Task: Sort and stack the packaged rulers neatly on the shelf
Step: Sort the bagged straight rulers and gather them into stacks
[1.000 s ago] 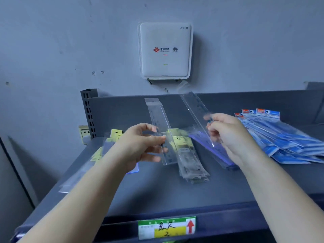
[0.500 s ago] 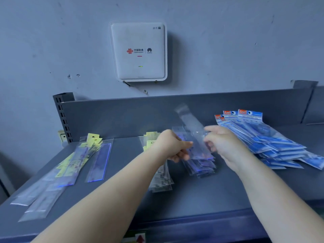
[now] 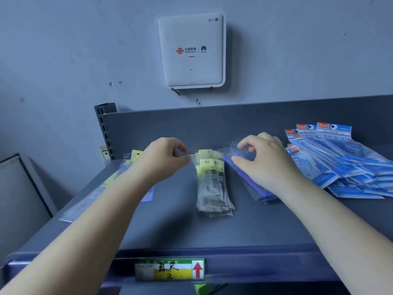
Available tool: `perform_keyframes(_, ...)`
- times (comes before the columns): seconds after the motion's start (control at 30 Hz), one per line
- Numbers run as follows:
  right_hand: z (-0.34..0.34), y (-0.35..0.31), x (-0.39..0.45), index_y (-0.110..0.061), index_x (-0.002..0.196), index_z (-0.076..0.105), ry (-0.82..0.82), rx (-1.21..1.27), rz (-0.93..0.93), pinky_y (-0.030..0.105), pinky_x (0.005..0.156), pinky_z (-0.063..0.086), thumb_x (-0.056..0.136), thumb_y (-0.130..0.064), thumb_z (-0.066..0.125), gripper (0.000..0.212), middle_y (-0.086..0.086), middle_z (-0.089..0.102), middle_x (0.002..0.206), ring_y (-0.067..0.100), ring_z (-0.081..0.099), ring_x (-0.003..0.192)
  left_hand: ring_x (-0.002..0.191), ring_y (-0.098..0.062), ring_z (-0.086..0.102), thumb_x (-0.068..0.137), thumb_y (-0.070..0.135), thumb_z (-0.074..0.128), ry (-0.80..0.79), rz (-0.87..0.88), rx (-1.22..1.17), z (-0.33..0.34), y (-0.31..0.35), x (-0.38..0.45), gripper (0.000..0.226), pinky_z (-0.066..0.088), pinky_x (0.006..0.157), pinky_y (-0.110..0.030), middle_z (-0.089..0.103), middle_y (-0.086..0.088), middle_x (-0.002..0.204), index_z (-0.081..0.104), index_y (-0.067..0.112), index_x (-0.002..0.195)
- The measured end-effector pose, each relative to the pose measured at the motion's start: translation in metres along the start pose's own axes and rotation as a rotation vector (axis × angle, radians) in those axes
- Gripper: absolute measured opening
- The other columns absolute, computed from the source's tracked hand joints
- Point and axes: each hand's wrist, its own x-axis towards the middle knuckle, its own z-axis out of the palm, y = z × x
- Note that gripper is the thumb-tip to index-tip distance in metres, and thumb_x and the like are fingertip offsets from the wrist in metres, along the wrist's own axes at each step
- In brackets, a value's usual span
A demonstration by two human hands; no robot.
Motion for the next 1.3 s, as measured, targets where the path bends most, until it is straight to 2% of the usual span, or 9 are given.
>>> perform_keyframes(0.2, 0.033, -0.072, -0.003, -0.026, 0.096, 0.058, -0.291, 0.158, -0.066, 0.024, 0.068, 0.035, 0.081, -0.044, 0.064, 0.024, -0.013, 0.043, 0.084, 0.011, 0.046, 0.088, 0.072, -0.014, 0.053, 0.087, 0.029, 0.061, 0.099, -0.155, 0.126, -0.035, -0.073, -0.031, 0.024, 0.039, 0.061, -0.021, 0.057, 0.009, 0.082, 0.062, 0.019, 0.108)
perform_keyframes(0.3, 0.054, -0.104, -0.006, -0.021, 0.104, 0.059, -0.4, 0.145, -0.092, 0.025, 0.072, 0.036, 0.082, -0.045, 0.063, 0.033, -0.013, 0.044, 0.085, 0.012, 0.047, 0.09, 0.081, -0.016, 0.051, 0.084, 0.036, 0.064, 0.083, -0.225, 0.181, -0.044, -0.1, -0.045, 0.036, 0.038, 0.07, -0.026, 0.056, 0.005, 0.094, 0.059, 0.019, 0.115)
perform_keyframes(0.4, 0.074, -0.133, -0.008, -0.004, 0.112, 0.062, -0.474, 0.048, -0.105, 0.033, 0.081, 0.046, 0.085, -0.042, 0.062, 0.047, 0.006, 0.061, 0.104, 0.022, 0.055, 0.1, 0.088, -0.016, 0.051, 0.082, 0.046, 0.063, 0.021, -0.284, 0.226, -0.048, -0.119, -0.056, 0.048, 0.041, 0.078, -0.027, 0.055, 0.004, 0.105, 0.055, 0.018, 0.121)
perform_keyframes(0.5, 0.092, -0.155, -0.007, -0.004, 0.076, 0.06, -0.561, -0.084, -0.08, 0.03, 0.064, 0.041, 0.088, -0.039, 0.056, 0.037, 0.009, 0.061, 0.088, 0.019, 0.052, 0.077, 0.104, -0.02, 0.053, 0.079, 0.054, 0.062, -0.036, -0.326, 0.294, -0.047, -0.135, -0.061, 0.058, 0.043, 0.083, -0.029, 0.055, 0.0, 0.119, 0.053, 0.017, 0.123)
perform_keyframes(0.6, 0.111, -0.167, -0.001, -0.015, 0.053, 0.043, -0.608, -0.272, -0.064, 0.024, 0.052, 0.025, 0.09, -0.042, 0.05, 0.046, -0.001, 0.043, 0.064, 0.015, 0.039, 0.065, 0.109, -0.022, 0.049, 0.076, 0.06, 0.061, -0.048, -0.348, 0.33, -0.047, -0.143, -0.06, 0.061, 0.041, 0.083, -0.03, 0.051, -0.004, 0.117, 0.054, 0.014, 0.117)
perform_keyframes(0.7, 0.128, -0.171, 0.006, -0.015, 0.056, 0.042, -0.63, -0.395, -0.024, 0.026, 0.064, 0.03, 0.089, -0.041, 0.052, 0.043, 0.001, 0.04, 0.067, 0.023, 0.042, 0.081, 0.11, -0.024, 0.048, 0.075, 0.065, 0.059, -0.057, -0.35, 0.326, -0.047, -0.145, -0.056, 0.067, 0.043, 0.084, -0.032, 0.05, -0.006, 0.118, 0.054, 0.012, 0.117)
perform_keyframes(0.87, 0.125, -0.169, 0.016, -0.013, 0.06, 0.042, -0.63, -0.449, 0.1, 0.024, 0.046, 0.027, 0.083, -0.031, 0.062, 0.036, 0.0, 0.042, 0.062, 0.015, 0.039, 0.054, 0.105, -0.023, 0.045, 0.074, 0.074, 0.05, -0.054, -0.307, 0.405, -0.039, -0.139, -0.049, 0.063, 0.042, 0.078, -0.033, 0.044, -0.004, 0.101, 0.048, 0.013, 0.088)
perform_keyframes(1.07, 0.116, -0.162, 0.021, -0.01, 0.066, 0.034, -0.652, -0.423, 0.22, 0.025, 0.047, 0.027, 0.081, -0.032, 0.07, 0.044, 0.003, 0.038, 0.062, 0.017, 0.036, 0.052, 0.052, -0.016, 0.032, 0.08, 0.045, 0.066, -0.025, -0.325, 0.225, -0.046, -0.148, -0.046, 0.054, 0.021, 0.046, -0.025, 0.032, -0.001, 0.061, 0.027, 0.014, 0.057)
perform_keyframes(1.3, 0.124, -0.14, 0.02, -0.008, 0.079, 0.045, -0.548, -0.087, 0.347, 0.022, 0.048, 0.024, 0.081, -0.003, 0.051, 0.009, 0.011, 0.044, 0.062, 0.018, 0.032, 0.044, 0.059, -0.022, 0.035, 0.086, 0.009, 0.045, 0.077, -0.373, -0.033, -0.049, -0.164, -0.043, 0.019, 0.029, 0.056, -0.023, 0.044, -0.007, 0.07, 0.036, 0.014, 0.07)
